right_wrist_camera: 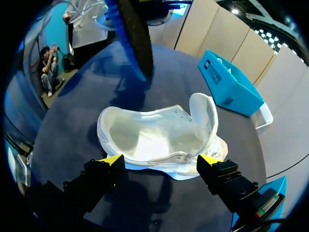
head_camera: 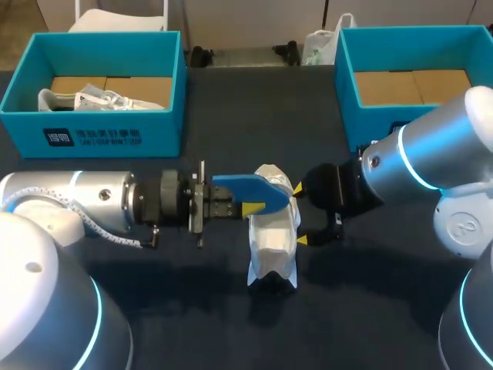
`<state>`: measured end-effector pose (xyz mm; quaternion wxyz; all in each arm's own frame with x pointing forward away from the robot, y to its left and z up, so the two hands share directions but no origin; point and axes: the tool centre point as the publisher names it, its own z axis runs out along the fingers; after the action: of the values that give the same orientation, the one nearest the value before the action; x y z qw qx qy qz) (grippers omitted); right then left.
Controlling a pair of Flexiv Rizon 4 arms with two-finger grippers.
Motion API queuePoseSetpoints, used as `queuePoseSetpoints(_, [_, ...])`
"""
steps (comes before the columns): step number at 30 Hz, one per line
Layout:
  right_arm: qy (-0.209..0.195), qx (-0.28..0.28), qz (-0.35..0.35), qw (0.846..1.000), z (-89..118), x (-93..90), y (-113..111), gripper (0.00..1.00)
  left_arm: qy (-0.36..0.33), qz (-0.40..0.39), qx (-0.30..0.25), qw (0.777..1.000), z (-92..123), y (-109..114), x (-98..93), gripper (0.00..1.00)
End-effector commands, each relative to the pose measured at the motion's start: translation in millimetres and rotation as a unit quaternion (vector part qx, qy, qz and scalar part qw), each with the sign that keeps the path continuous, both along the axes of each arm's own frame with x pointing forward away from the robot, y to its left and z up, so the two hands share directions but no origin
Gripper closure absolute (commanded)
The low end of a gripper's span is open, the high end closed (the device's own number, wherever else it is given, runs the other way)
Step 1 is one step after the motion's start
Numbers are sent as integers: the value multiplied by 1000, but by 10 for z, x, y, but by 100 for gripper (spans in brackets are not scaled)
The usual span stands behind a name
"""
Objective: Take the shoe out of the shoebox, open the shoe tongue, remove and reinsert the insole, then place the shoe into the shoebox
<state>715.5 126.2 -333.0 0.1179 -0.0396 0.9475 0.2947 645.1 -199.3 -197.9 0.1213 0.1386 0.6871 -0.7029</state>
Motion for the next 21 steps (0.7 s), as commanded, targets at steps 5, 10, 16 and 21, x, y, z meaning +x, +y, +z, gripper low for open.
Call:
queuePoseSetpoints(5, [-1, -1, -1, 1000, -1, -9, 12, 0, -13, -9, 12, 1000, -189, -165, 62, 100])
queuePoseSetpoints(10, [-1, -1, -1, 1000, -1, -9, 12, 0, -25, -6, 22, 999, -279, -154, 44, 100])
queuePoseSetpoints(16, [-1, -1, -1, 1000, -1, -9, 12, 0, -21, -2, 26, 999, -399, -117, 26, 100])
queuePoseSetpoints(21, [-1, -1, -1, 1000, -1, -9, 12, 0, -12, 0, 22, 1000, -513, -128, 2, 100])
